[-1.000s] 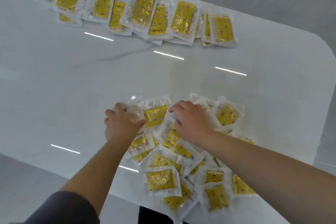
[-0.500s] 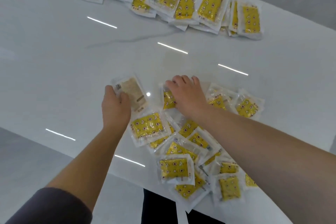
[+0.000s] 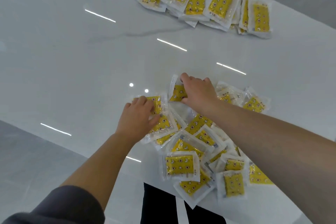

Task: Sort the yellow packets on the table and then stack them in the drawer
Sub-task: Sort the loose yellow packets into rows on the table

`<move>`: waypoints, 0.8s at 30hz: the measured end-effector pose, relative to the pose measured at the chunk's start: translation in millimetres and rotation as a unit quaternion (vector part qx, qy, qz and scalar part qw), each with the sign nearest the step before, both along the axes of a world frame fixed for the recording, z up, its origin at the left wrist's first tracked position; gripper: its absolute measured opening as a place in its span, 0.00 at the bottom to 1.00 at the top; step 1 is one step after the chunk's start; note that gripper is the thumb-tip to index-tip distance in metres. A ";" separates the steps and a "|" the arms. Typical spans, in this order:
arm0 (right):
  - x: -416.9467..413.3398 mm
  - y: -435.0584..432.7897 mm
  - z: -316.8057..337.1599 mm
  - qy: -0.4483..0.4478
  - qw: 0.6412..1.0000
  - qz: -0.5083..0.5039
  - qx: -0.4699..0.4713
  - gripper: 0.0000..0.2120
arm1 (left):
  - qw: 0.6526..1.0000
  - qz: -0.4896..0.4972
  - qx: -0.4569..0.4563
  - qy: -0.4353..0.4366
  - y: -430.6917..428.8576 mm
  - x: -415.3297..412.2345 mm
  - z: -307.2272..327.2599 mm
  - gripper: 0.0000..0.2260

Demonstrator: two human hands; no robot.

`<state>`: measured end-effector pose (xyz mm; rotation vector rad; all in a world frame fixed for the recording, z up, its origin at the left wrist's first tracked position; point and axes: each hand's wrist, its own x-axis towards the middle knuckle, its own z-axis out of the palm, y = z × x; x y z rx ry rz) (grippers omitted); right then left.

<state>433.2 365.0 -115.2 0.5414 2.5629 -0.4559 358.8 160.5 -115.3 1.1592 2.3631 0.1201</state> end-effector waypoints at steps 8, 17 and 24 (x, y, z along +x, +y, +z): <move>-2.2 -2.2 -1.5 -0.017 1.000 -0.019 0.009 0.28 | 0.995 -0.019 -0.085 0.049 14.9 -22.5 2.5 0.31; 1.0 -5.2 -1.6 -0.008 0.999 -0.036 0.013 0.30 | 0.981 0.082 -0.177 -0.004 15.1 -35.6 6.6 0.15; 3.9 -8.4 1.0 -0.006 0.998 -0.059 0.009 0.28 | 0.976 0.105 -0.123 -0.148 3.5 -16.0 27.7 0.17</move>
